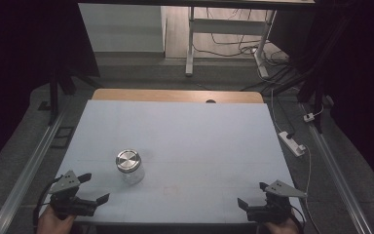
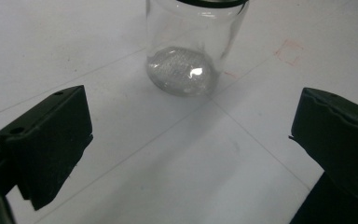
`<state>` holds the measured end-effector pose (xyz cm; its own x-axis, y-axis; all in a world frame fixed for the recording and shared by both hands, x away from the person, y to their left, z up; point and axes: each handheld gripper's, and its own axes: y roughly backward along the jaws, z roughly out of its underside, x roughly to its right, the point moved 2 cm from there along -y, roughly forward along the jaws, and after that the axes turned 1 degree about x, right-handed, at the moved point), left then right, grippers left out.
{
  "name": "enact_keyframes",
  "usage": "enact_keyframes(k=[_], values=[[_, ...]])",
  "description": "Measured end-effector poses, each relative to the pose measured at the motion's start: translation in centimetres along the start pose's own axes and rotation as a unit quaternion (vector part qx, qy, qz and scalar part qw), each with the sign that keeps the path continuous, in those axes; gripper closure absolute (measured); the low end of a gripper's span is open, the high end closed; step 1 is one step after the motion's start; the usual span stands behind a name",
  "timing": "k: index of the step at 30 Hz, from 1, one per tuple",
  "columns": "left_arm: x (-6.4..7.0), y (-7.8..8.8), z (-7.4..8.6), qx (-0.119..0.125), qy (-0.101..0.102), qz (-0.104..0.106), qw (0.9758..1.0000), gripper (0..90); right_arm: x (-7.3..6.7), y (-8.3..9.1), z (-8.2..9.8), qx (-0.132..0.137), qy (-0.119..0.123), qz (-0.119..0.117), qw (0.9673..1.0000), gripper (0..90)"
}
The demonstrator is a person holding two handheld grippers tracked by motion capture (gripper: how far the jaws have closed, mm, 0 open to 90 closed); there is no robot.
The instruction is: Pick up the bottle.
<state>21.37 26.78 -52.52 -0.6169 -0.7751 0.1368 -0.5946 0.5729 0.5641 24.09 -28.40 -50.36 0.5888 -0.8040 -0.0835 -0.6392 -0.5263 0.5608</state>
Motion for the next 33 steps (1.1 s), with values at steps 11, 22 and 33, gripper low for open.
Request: enact_keyframes(k=[11, 22, 33], values=[[-0.6, -1.5, -1.2, -0.004, 0.007, 0.001, 1.0, 0.0, 0.0, -0.1, 0.0, -0.003, 0.003, -0.001, 1.0, 0.0], [-1.0, -3.3, -2.7, -0.006, -0.005, 0.003, 1.0, 0.0, -0.1, -0.1, 0.0, -0.005, 0.005, -0.002, 1.0, 0.0], [-0.9, -6.3, -4.4, -0.019, -0.041, 0.042, 0.9981, 0.0, -0.1, -0.2, 0.0, -0.008, 0.007, -0.003, 0.9999, 0.0]])
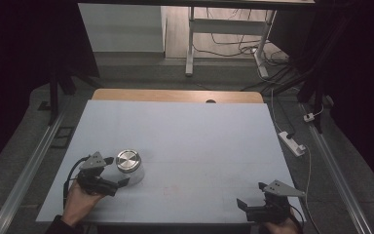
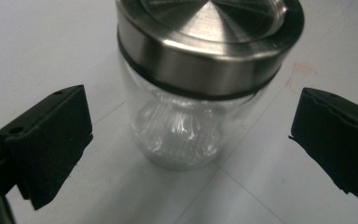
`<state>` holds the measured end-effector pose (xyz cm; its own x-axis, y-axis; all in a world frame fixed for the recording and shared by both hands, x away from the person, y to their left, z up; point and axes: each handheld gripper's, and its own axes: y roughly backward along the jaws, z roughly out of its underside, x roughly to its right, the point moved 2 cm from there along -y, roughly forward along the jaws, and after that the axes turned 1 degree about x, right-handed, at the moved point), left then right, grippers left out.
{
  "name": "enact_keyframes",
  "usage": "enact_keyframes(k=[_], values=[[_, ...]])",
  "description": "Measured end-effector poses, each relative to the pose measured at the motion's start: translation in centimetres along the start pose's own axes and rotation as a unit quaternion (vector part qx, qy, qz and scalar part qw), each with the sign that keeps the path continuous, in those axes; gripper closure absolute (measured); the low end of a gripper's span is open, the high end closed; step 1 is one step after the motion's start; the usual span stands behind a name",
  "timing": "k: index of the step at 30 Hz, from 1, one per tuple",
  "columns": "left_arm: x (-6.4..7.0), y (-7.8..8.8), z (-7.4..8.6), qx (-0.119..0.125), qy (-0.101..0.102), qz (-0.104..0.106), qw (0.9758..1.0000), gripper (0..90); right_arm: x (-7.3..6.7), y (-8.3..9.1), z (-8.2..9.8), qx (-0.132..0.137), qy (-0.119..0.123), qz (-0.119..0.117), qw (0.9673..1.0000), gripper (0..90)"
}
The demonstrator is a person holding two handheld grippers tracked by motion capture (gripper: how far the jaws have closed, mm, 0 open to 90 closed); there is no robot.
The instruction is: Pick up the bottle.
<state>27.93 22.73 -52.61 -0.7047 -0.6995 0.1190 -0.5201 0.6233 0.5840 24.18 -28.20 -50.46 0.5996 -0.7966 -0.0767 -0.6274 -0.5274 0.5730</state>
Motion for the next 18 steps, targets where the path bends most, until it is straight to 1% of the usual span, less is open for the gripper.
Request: enact_keyframes(k=[1, 2, 3, 5, 6, 7, 10, 12, 14, 15, 16, 18], values=[[0.0, 0.0, 0.0, 0.0, 0.0, 0.0, 1.0, 0.0, 0.0, 0.0, 0.0, 0.0, 0.001, 0.0, 1.0, 0.0], [-0.1, -0.5, -0.2, -0.001, -0.002, 0.006, 1.0, 0.0, 0.0, 0.0, 0.0, -0.001, 0.001, 0.0, 1.0, 0.0], [-0.1, -0.5, -0.2, -0.001, -0.002, 0.006, 1.0, 0.0, 0.0, -0.1, 0.0, -0.001, 0.002, 0.0, 1.0, 0.0], [-0.2, -1.3, -0.4, 0.0, -0.011, 0.008, 0.9999, 0.0, 0.0, -0.2, -0.1, -0.002, 0.002, -0.002, 1.0, 0.0], [-0.2, -1.3, -0.4, 0.0, -0.011, 0.008, 0.9999, 0.0, 0.0, -0.2, -0.1, -0.002, 0.002, -0.002, 1.0, 0.0], [-0.2, -1.8, -0.5, 0.002, -0.018, 0.009, 0.9998, 0.0, 0.0, -0.3, -0.1, -0.003, 0.003, -0.004, 1.0, 0.0], [-0.3, -2.3, -0.6, 0.003, -0.02, 0.012, 0.9997, 0.0, 0.0, -0.3, -0.2, -0.004, 0.006, -0.005, 1.0, 0.0], [-0.5, -2.9, -0.7, 0.0, -0.022, 0.013, 0.9997, 0.0, 0.0, -0.3, -0.2, -0.003, 0.006, -0.005, 1.0, 0.0], [-0.5, -3.2, -0.6, -0.009, -0.03, 0.014, 0.9994, 0.0, 0.0, -0.3, -0.2, -0.003, 0.007, -0.006, 1.0, 0.0], [-0.5, -3.2, -0.6, -0.009, -0.03, 0.014, 0.9994, 0.0, 0.0, -0.3, -0.2, -0.004, 0.007, -0.006, 0.9999, 0.0], [-0.6, -3.4, -0.5, -0.012, -0.036, 0.02, 0.9991, 0.0, 0.0, -0.3, -0.2, -0.004, 0.008, -0.006, 0.9999, 0.0], [-0.7, -3.3, -0.4, -0.005, -0.032, 0.028, 0.9991, 0.0, -0.1, -0.3, -0.2, -0.004, 0.01, -0.006, 0.9999, 0.0]])
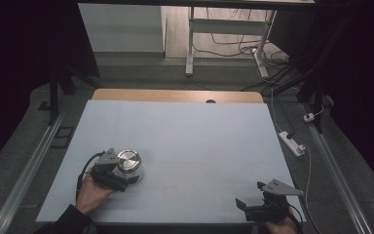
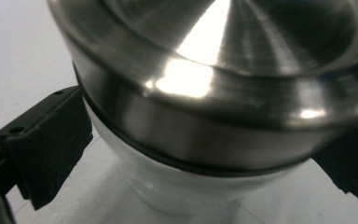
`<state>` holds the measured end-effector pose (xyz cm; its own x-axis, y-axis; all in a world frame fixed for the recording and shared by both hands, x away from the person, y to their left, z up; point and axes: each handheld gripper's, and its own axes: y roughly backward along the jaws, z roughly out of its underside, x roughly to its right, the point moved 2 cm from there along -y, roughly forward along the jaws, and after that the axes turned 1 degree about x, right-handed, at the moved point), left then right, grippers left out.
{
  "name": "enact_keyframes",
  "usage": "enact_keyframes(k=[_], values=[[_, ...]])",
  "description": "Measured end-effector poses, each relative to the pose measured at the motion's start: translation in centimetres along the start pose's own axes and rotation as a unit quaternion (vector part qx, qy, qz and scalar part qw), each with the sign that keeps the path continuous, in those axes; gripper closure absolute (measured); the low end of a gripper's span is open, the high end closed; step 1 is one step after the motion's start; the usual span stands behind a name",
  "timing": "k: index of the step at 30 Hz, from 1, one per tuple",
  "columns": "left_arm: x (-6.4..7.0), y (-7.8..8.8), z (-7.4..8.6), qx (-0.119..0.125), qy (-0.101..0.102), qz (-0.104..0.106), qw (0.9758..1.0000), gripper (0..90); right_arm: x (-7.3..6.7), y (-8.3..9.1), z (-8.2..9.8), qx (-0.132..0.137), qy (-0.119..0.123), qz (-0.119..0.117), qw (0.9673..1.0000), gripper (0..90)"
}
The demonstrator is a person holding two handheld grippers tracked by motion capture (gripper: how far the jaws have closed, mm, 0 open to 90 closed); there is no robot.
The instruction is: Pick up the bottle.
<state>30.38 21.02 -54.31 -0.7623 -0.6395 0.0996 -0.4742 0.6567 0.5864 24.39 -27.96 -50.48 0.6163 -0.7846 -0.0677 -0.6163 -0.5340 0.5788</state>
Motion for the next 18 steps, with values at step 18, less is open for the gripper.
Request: enact_keyframes(k=[18], values=[[-0.21, -0.03, 0.17, 0.007, -0.032, 0.003, 0.9995, 14.9, -0.09, -0.04, -0.01, -0.002, 0.003, 0.001, 1.0, 0.0]])
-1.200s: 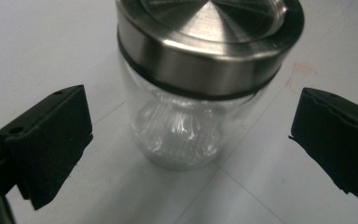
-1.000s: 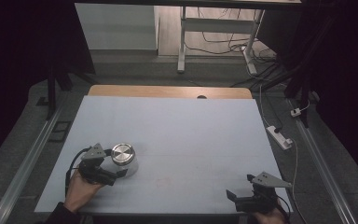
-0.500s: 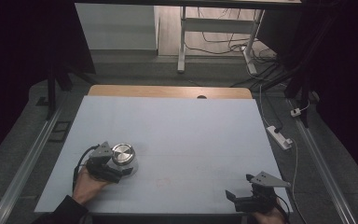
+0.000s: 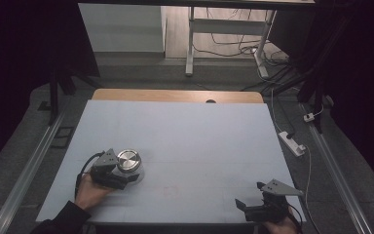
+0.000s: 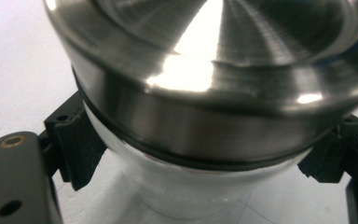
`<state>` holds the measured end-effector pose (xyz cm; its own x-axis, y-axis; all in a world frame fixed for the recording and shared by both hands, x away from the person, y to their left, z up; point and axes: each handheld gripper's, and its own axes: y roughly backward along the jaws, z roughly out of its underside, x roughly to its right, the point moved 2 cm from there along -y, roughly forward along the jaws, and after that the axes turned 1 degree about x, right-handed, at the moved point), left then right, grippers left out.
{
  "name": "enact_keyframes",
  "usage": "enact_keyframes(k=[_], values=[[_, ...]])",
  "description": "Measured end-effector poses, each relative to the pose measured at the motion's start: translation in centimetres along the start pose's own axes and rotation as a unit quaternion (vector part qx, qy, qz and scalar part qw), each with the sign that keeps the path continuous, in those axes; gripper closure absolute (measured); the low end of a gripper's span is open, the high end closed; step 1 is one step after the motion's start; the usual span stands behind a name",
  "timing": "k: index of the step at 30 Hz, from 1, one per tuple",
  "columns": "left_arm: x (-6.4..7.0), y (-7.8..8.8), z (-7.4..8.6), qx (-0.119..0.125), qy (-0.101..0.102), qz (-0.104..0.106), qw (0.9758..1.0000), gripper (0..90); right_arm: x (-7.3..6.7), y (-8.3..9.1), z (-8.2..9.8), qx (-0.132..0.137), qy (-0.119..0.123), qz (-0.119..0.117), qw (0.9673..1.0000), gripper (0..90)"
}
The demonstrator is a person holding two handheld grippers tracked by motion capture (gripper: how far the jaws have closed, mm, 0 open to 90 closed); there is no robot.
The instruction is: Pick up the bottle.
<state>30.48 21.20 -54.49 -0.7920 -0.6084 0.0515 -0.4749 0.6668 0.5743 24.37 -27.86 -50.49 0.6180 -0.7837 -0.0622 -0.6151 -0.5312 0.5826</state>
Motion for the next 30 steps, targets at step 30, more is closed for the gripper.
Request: enact_keyframes(k=[30], values=[[1.1, 1.1, -2.8, 0.003, 0.007, -0.01, 0.9999, 15.5, 0.2, 0.1, 0.0, 0.002, -0.008, -0.003, 1.0, 0.0]])
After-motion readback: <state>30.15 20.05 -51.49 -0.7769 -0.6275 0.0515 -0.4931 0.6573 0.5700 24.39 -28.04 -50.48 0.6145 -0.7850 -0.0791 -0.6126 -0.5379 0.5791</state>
